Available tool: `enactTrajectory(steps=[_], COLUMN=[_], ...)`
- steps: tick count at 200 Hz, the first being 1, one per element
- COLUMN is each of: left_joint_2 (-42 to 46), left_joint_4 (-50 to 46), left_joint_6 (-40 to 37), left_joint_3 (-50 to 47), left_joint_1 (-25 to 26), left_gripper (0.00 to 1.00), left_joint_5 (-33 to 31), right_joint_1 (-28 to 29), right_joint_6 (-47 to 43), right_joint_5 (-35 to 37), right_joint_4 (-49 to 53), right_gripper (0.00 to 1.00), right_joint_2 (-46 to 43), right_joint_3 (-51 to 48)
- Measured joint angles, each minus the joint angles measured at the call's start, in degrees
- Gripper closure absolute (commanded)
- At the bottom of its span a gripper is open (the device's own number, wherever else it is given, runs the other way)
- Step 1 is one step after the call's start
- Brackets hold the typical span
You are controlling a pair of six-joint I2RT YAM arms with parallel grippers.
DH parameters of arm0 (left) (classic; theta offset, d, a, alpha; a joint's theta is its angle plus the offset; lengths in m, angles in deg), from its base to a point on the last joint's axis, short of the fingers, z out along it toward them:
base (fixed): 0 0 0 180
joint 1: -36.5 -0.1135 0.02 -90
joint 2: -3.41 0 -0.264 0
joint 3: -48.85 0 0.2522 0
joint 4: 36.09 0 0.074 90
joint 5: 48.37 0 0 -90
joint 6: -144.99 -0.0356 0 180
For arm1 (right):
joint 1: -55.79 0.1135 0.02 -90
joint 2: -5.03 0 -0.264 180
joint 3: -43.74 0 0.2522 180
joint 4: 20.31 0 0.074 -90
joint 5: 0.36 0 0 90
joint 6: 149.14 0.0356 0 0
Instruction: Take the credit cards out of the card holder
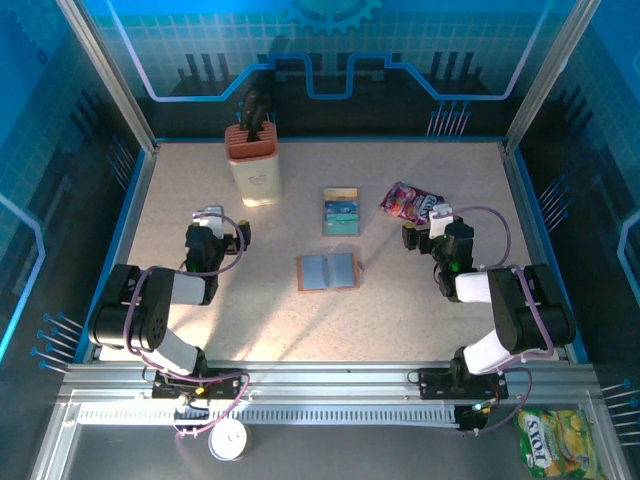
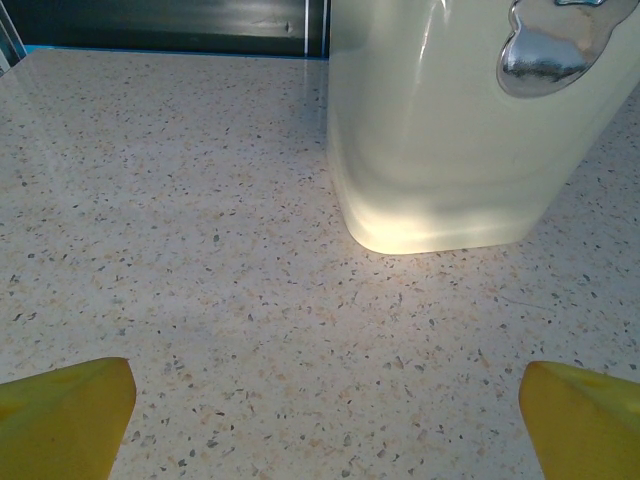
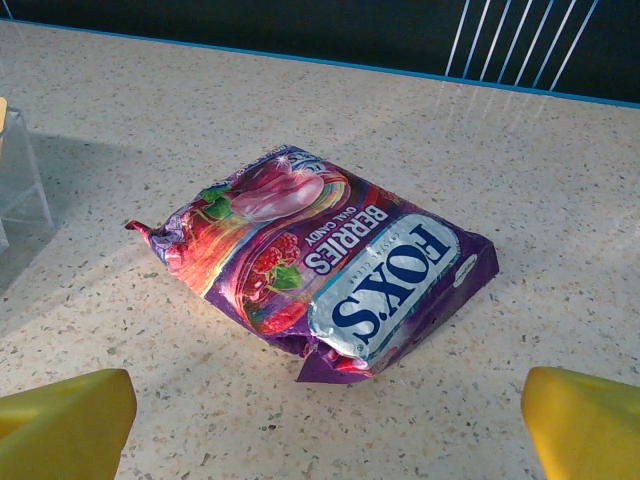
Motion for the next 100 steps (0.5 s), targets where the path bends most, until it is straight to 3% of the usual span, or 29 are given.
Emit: enactTrajectory(steps=[100], left_joint_2=[0.0], left_joint_4=[0.0], left_joint_6=[0.0], left_joint_3=[0.0], left_joint_1=[0.0], left_gripper=[0.01], left_joint_5=[0.0], right_joint_1=[0.0], right_joint_6=[0.0], right_joint_5=[-0.9], right_joint_4=[0.0], right_gripper=[0.0], right_joint_2=[0.0], right_joint_3=[0.0])
